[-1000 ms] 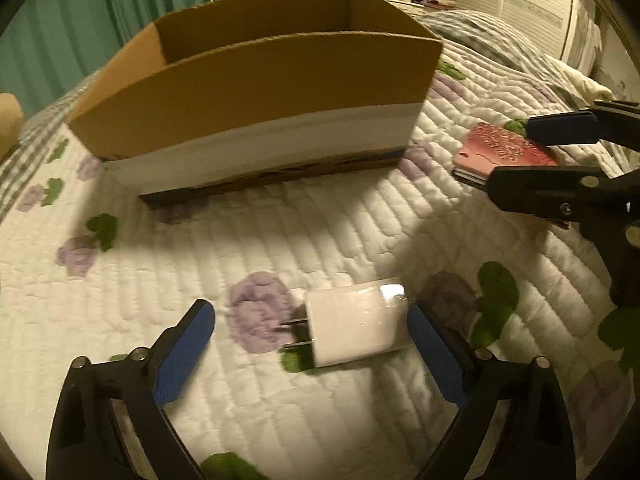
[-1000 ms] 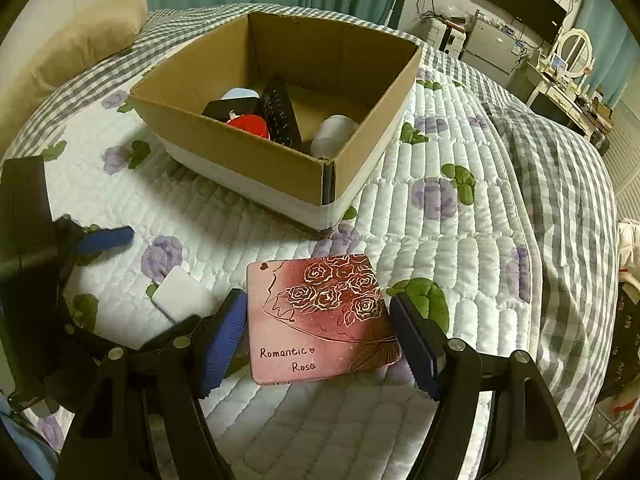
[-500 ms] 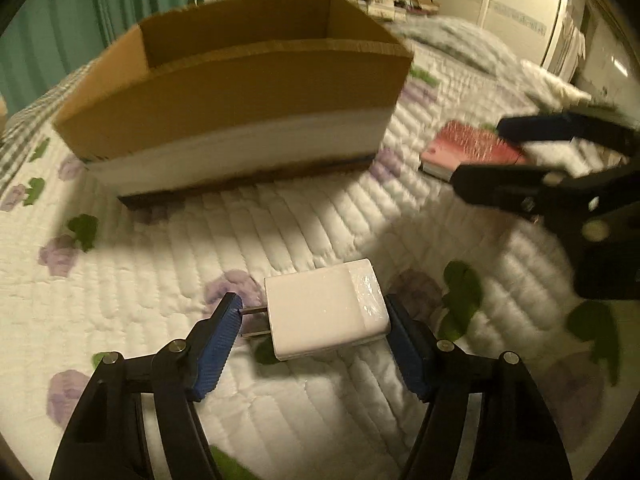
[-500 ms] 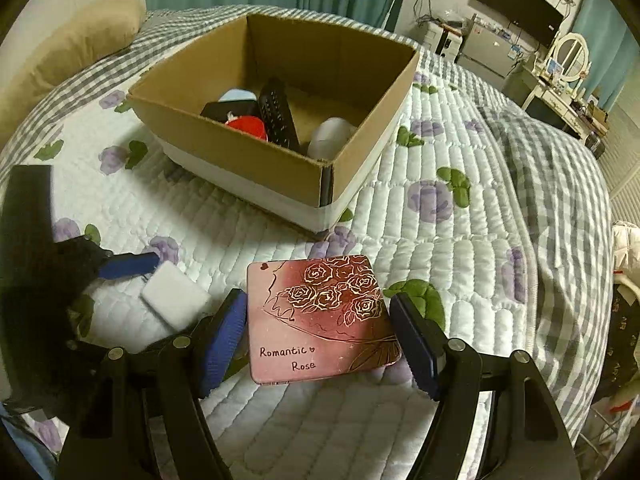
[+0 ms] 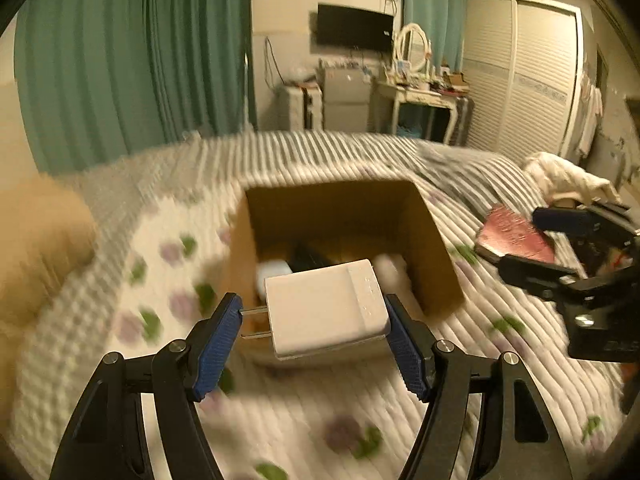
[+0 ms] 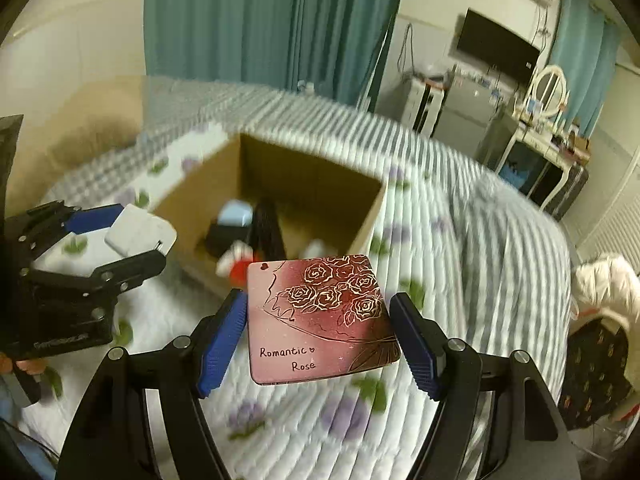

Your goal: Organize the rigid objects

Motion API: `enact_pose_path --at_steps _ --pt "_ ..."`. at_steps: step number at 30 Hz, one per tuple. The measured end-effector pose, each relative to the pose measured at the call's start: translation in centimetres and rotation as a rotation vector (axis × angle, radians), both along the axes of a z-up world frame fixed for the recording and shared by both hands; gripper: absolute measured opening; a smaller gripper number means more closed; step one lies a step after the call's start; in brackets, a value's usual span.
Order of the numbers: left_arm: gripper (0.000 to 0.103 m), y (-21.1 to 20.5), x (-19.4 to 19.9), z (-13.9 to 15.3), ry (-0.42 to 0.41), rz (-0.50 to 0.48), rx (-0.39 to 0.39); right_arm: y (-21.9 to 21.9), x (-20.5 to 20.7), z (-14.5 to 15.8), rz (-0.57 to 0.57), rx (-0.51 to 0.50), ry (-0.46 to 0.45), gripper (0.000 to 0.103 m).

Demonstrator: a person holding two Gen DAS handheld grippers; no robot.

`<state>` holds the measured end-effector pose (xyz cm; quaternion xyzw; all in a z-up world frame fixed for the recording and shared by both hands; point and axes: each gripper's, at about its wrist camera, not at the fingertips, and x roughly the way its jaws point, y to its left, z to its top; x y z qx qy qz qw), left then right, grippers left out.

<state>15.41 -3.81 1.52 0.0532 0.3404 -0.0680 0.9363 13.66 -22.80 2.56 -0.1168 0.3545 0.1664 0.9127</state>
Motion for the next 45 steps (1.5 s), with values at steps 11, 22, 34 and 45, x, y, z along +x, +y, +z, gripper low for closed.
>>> enact_pose_path --at_steps 11,22,34,45 --pt "0.072 -0.4 9.4 -2.2 0.036 0.006 0.042 3.6 10.0 0.9 -0.055 0.048 0.014 0.073" --pt "0.072 -1.5 13.4 -7.3 0.158 0.000 0.018 4.1 16.3 -5.8 -0.078 0.048 0.148 0.073" --pt "0.088 -1.8 13.1 -6.3 0.138 0.005 0.016 3.1 16.3 -4.6 -0.087 0.147 0.081 0.069" --pt "0.096 -0.8 4.7 5.5 -0.090 0.022 0.008 -1.5 6.3 6.3 -0.130 0.137 -0.095 0.069"
